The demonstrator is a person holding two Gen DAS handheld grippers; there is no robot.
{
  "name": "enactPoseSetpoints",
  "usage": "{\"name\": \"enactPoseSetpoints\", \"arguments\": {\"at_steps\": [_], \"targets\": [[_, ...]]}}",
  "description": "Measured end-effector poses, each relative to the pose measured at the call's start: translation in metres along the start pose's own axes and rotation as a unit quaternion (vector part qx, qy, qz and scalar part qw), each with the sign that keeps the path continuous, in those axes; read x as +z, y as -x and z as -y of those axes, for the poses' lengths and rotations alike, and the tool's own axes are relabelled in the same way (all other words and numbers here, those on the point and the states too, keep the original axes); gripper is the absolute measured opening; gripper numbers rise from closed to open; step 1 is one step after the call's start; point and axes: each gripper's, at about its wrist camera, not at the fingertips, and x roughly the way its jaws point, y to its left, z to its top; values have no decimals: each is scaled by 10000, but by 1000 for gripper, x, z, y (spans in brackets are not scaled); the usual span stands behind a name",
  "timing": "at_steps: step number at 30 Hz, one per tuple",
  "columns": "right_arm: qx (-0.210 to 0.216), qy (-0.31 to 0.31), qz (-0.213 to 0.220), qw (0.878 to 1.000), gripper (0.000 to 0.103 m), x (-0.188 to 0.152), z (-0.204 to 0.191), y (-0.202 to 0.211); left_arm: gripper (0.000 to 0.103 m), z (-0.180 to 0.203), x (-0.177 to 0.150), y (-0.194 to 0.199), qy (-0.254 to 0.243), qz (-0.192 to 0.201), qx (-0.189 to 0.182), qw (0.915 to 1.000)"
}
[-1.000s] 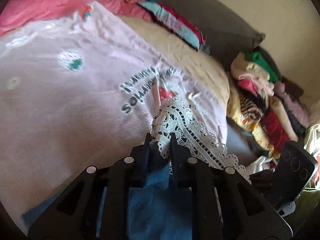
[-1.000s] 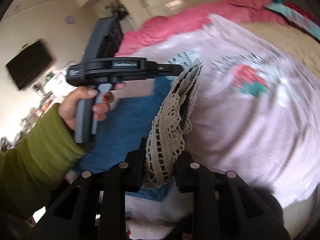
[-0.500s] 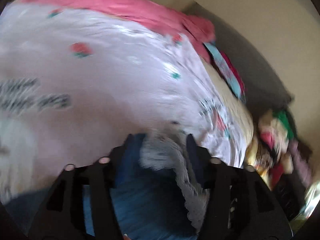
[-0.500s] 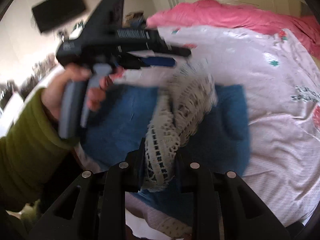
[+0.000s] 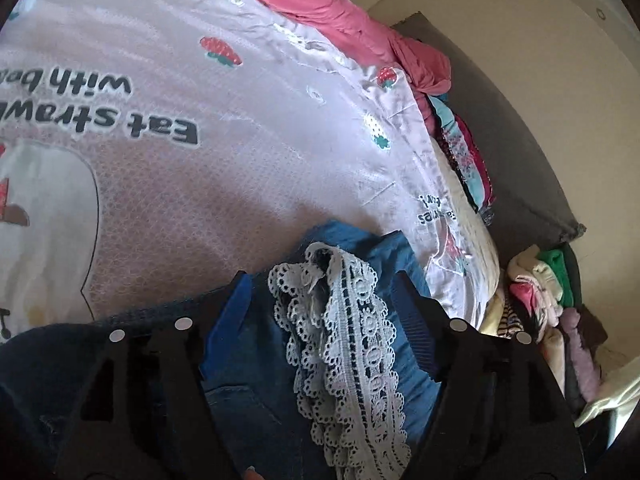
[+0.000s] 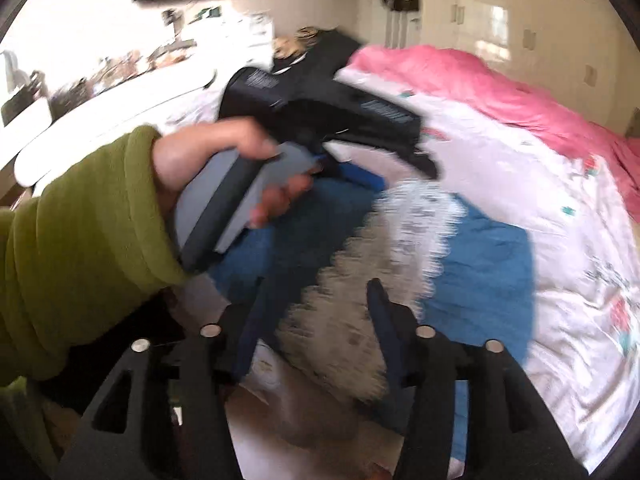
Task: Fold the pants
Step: 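Fold the lace leg over toward the waistband with the left gripper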
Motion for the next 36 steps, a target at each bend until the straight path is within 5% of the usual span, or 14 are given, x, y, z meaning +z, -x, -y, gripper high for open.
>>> {"name": "enactPoseSetpoints", "arguments": {"at_steps": [3, 6, 10, 13, 15, 16, 20, 23, 29, 33, 36], "targets": [[-267, -51, -210, 9994, 52, -12, 7, 5, 60, 0, -1, -4, -10, 13, 73, 10000], [-136, -105, -395, 9991, 52, -23, -3, -1, 33, -4, -2, -6, 64, 50, 148, 9999], [-110, 48, -437, 9990, 52, -20, -32, -5, 28, -3, -3, -6, 40, 57, 107, 9999], [-489, 68, -613, 9969, 51, -21, -31, -13, 20, -2, -3, -7, -14, 53, 109, 9999], [-477, 49, -747, 9961, 27, -24, -27, -23, 15, 0, -3, -9, -86, 29, 98, 9999], [-467, 107, -784, 9958, 20, -25, -28, -25, 15, 2, -3, -10, -105, 44, 63, 9999], [-258, 131, -557, 9980, 19, -16, -32, -10, 13, 9, -1, 2, -203, 235, -66, 9995], [-181, 143, -577, 9981, 19, -13, -35, -14, 13, 13, 0, 9, -406, 367, 234, 9982], [-205, 282, -881, 9955, 26, -23, -37, -39, 18, -10, -4, -12, -170, 13, 551, 9983], [297, -167, -824, 9960, 38, -22, -21, -25, 25, -7, -4, -7, -274, 66, 623, 9977], [497, -417, -634, 9959, 38, -22, -6, -4, 33, -4, -5, 5, -321, 190, 691, 9969]]}}
